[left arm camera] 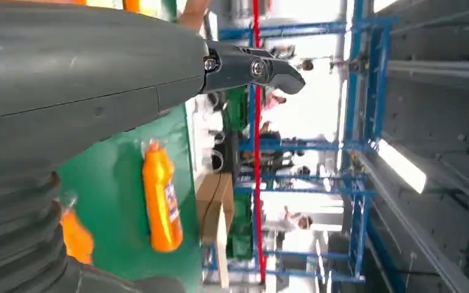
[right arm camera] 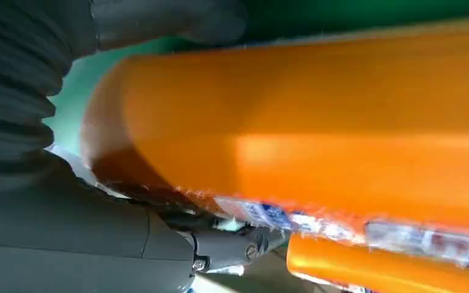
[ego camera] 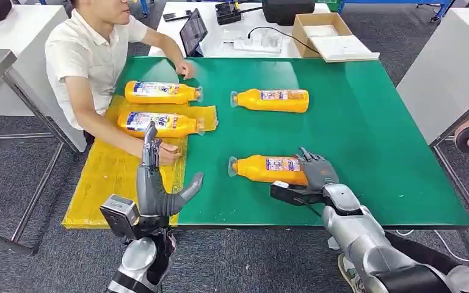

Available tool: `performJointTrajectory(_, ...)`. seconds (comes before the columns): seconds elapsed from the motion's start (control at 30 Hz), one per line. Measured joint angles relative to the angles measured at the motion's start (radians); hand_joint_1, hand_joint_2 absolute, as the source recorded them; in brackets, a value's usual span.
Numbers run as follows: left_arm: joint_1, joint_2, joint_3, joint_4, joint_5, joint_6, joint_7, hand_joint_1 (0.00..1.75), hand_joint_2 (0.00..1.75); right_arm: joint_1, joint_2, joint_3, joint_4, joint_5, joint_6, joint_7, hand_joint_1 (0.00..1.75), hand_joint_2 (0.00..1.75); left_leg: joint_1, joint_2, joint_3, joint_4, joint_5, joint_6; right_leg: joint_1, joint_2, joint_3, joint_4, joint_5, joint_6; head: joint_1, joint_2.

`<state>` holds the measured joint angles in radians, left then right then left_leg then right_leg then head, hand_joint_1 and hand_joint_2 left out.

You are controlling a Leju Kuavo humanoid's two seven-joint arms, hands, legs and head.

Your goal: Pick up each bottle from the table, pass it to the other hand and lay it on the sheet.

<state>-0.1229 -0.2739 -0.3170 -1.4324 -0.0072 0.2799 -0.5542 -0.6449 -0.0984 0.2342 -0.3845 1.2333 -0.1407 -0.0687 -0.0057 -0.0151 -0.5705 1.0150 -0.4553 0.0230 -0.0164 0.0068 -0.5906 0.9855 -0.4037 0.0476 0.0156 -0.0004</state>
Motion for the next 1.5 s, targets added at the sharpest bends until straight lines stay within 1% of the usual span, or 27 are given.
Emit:
performJointTrajectory(0.1,0.0,0.001,0.0,0.006,0.017,-0.029,0.029,0.0,1.75,-0.004,-0.004,0.0,0.004,-0.017,0.018,-0.009,1.75,1.75,0.0,0.0,0.0,0.0,0.0,0.0,0.0,0.0,0.001,0.0,0.0,0.0,0.0,0.0)
performJointTrajectory(0.13,0.0,0.001,0.0,0.008,0.018,-0.029,0.034,0.0,1.75,-0.003,-0.004,-0.001,0.004,-0.037,0.007,-0.034,1.75,1.75,0.0,0.0,0.0,0.0,0.0,0.0,0.0,0.0,0.001,0.0,0.0,0.0,0.0,0.0)
performJointTrajectory(0.17,0.0,0.001,0.0,0.01,0.017,-0.025,0.035,0.0,1.75,0.001,-0.003,-0.007,0.003,-0.075,-0.021,-0.078,1.75,1.75,0.0,-0.001,0.0,0.0,0.0,0.0,0.0,0.0,0.001,0.0,0.0,0.0,0.0,0.0)
performJointTrajectory(0.2,0.0,0.001,0.0,0.013,0.018,-0.013,0.04,0.0,1.75,0.013,0.001,-0.025,0.002,-0.146,-0.07,-0.158,1.75,1.75,0.0,-0.002,-0.001,0.0,0.0,0.0,0.0,-0.001,0.001,0.0,0.0,0.0,0.001,0.0)
performJointTrajectory(0.27,0.005,0.0,0.005,0.016,0.052,0.01,0.056,0.0,1.75,0.041,0.015,-0.067,-0.015,-0.273,-0.099,-0.27,1.75,1.75,0.0,-0.001,-0.003,0.0,0.0,0.0,0.0,0.0,0.0,0.001,0.0,0.0,0.001,0.0)
performJointTrajectory(0.33,0.014,-0.002,0.012,0.02,0.086,0.019,0.071,0.0,1.75,0.072,0.043,-0.116,-0.042,-0.403,-0.063,-0.363,1.75,1.75,0.0,0.004,-0.003,0.0,-0.001,-0.001,0.0,0.004,-0.003,0.001,0.0,0.001,0.0,0.0)
performJointTrajectory(0.43,0.039,-0.002,0.015,0.024,0.12,0.025,0.075,0.0,1.75,0.13,0.082,-0.182,-0.128,-0.626,0.086,-0.45,1.75,1.75,0.002,0.005,-0.004,0.0,-0.001,-0.001,0.002,0.004,-0.004,0.001,0.0,0.0,0.0,0.0)
performJointTrajectory(0.47,0.049,-0.002,0.016,0.024,0.126,0.025,0.075,0.0,1.75,0.151,0.095,-0.201,-0.158,-0.682,0.112,-0.459,1.75,1.75,0.002,0.004,-0.005,0.0,-0.001,-0.001,0.002,0.004,-0.005,0.001,0.0,0.0,0.0,0.0)
performJointTrajectory(0.53,0.065,-0.002,0.018,0.024,0.138,0.025,0.074,0.0,1.75,0.195,0.122,-0.221,-0.227,-0.75,0.117,-0.458,1.75,1.75,0.002,0.003,-0.009,0.0,-0.001,-0.001,0.002,0.003,-0.008,0.001,0.0,0.0,0.0,0.0)
performJointTrajectory(0.67,0.083,-0.002,0.02,0.024,0.143,0.025,0.073,0.0,1.75,0.246,0.148,-0.228,-0.318,-0.786,0.117,-0.442,1.75,1.75,0.002,0.003,-0.011,0.0,-0.001,-0.001,0.002,0.004,-0.01,0.001,0.0,0.0,0.0,0.0)
performJointTrajectory(0.77,0.088,-0.002,0.022,0.024,0.158,0.025,0.075,0.0,1.75,0.265,0.156,-0.232,-0.36,-0.843,0.133,-0.458,1.75,1.75,0.002,0.002,-0.011,0.0,-0.001,-0.001,0.001,0.003,-0.01,0.001,0.0,0.0,0.0,0.0)
performJointTrajectory(0.8,0.093,-0.003,0.023,0.024,0.174,0.027,0.085,0.0,1.75,0.282,0.166,-0.234,-0.398,-0.893,0.14,-0.471,1.75,1.75,0.001,0.002,-0.012,0.0,-0.001,-0.001,0.001,0.003,-0.01,0.001,0.0,0.0,0.0,0.0)
performJointTrajectory(0.9,0.111,-0.011,0.026,0.027,0.166,0.069,0.09,0.0,1.75,0.339,0.198,-0.233,-0.532,-0.976,0.137,-0.47,1.75,1.75,0.001,0.002,-0.013,0.0,-0.001,-0.001,0.001,0.003,-0.012,0.001,0.0,0.0,0.0,0.0)
performJointTrajectory(1.0,0.127,-0.014,0.024,0.047,0.156,0.073,0.087,0.0,1.75,0.388,0.224,-0.215,-0.671,-1.0,0.121,-0.452,1.75,1.75,0.002,0.001,-0.015,0.0,-0.001,-0.001,0.001,0.003,-0.014,0.001,0.0,0.0,0.0,0.0)
performJointTrajectory(1.07,0.132,-0.014,0.021,0.055,0.146,0.066,0.077,0.0,1.75,0.407,0.23,-0.208,-0.722,-1.0,0.111,-0.454,1.75,1.75,0.002,0.001,-0.015,0.0,-0.001,-0.001,0.001,0.003,-0.014,0.001,0.0,0.0,0.0,0.0)
performJointTrajectory(1.17,0.139,-0.007,-0.014,0.063,0.067,0.001,0.021,0.0,1.75,0.425,0.239,-0.175,-0.771,-0.992,0.105,-0.464,1.75,1.75,0.002,0.001,-0.016,0.0,-0.001,-0.001,0.001,0.004,-0.014,0.001,0.0,0.0,0.0,0.0)
performJointTrajectory(1.23,0.137,0.002,-0.048,0.073,0.0,-0.03,0.006,0.0,1.75,0.424,0.241,-0.125,-0.769,-0.944,0.142,-0.465,1.75,1.75,0.002,0.001,-0.016,0.0,-0.001,-0.001,0.001,0.004,-0.014,0.001,0.0,0.0,0.0,0.0)
performJointTrajectory(1.33,0.13,0.004,-0.06,0.105,0.019,-0.085,0.024,0.0,1.75,0.424,0.248,-0.013,-0.726,-0.891,0.211,-0.495,1.75,1.75,0.002,0.004,-0.015,0.0,-0.001,-0.001,0.002,0.004,-0.015,0.001,0.0,0.0,-0.001,0.0)
performJointTrajectory(1.43,0.125,0.001,-0.057,0.122,0.09,-0.148,0.042,0.0,1.75,0.429,0.273,0.076,-0.668,-0.879,0.209,-0.505,1.75,1.75,0.003,0.001,-0.016,0.0,-0.001,-0.001,0.002,0.003,-0.015,0.001,0.0,0.0,0.0,0.0)
performJointTrajectory(1.5,0.123,-0.001,-0.051,0.124,0.122,-0.153,0.042,0.0,1.75,0.429,0.285,0.119,-0.624,-0.873,0.186,-0.497,1.75,1.75,0.004,0.002,-0.016,0.0,-0.001,-0.001,0.003,0.004,-0.015,0.001,0.0,0.0,0.0,0.0)
